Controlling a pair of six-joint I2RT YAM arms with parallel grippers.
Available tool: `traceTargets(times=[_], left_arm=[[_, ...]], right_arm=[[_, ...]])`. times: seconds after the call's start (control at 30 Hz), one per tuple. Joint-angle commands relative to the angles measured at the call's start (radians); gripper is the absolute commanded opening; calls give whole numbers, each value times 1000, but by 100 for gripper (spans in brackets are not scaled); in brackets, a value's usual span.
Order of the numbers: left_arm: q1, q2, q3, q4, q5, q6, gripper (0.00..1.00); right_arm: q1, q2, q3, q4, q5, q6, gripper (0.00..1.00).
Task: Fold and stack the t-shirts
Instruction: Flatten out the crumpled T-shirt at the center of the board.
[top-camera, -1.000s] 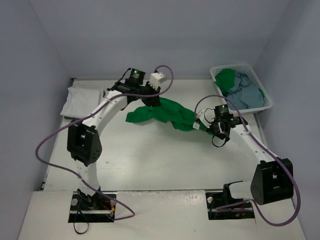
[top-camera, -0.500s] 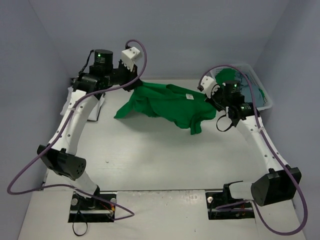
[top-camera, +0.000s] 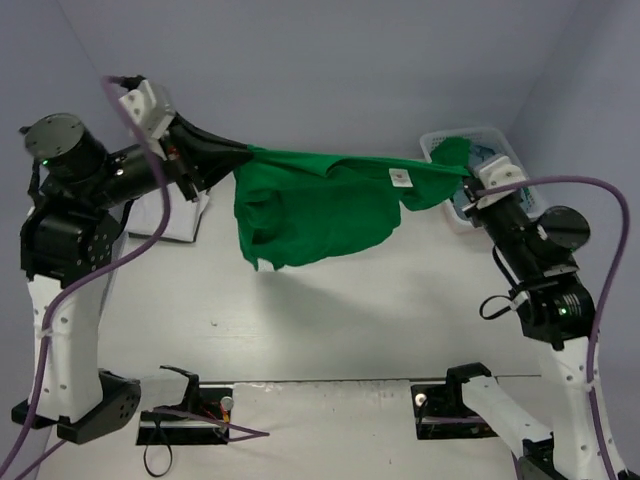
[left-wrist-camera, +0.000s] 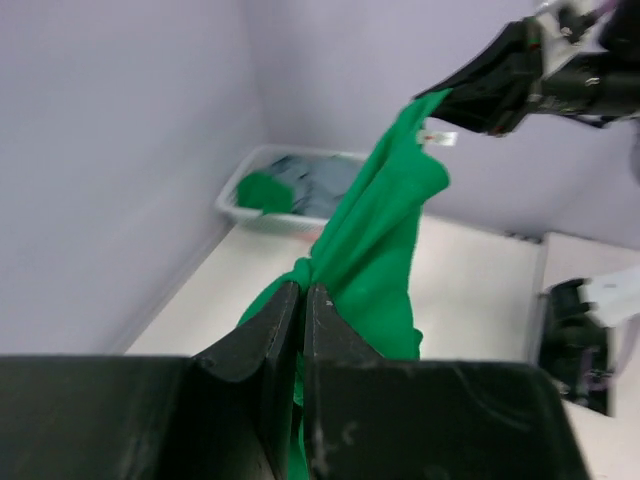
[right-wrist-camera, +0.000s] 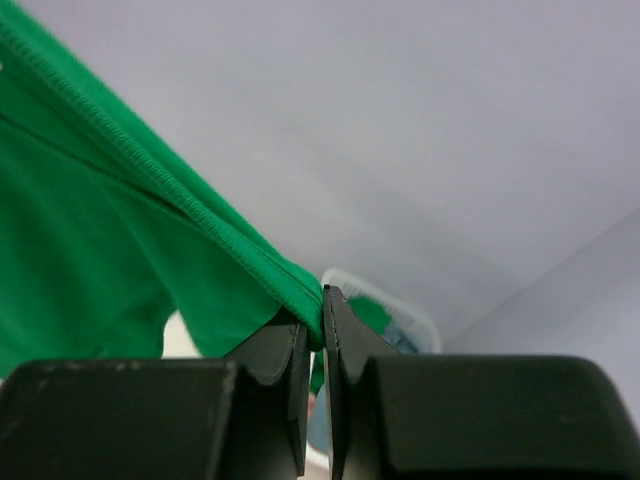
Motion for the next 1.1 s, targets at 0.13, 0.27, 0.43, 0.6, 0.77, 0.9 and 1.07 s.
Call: traceTargets(times=[0.13,0.27,0.43,0.6,0.77,0.9,1.07], left_arm=[[92,-166,-245,535,286,-516,0],[92,-187,-360,416,246,-368,0],[92,-120,-510,368,217,-225,0],[92,44,-653,359,180,-84,0],[92,258,-696,338,121,61,0],[94,380,-691,335,23,144,0],[94,438,-691,374,-48,172,0]], right_arm=[[-18,18,107,87,149,85,0],[-16,118,158,107,184,79,0],[-16,422,232,65,164,94,0],[-10,809,359,44,110,97,0],[51,1170,554,37,153,57,0],[74,1367,713,68,244,104,4],[111,1384,716,106,484,154,38]])
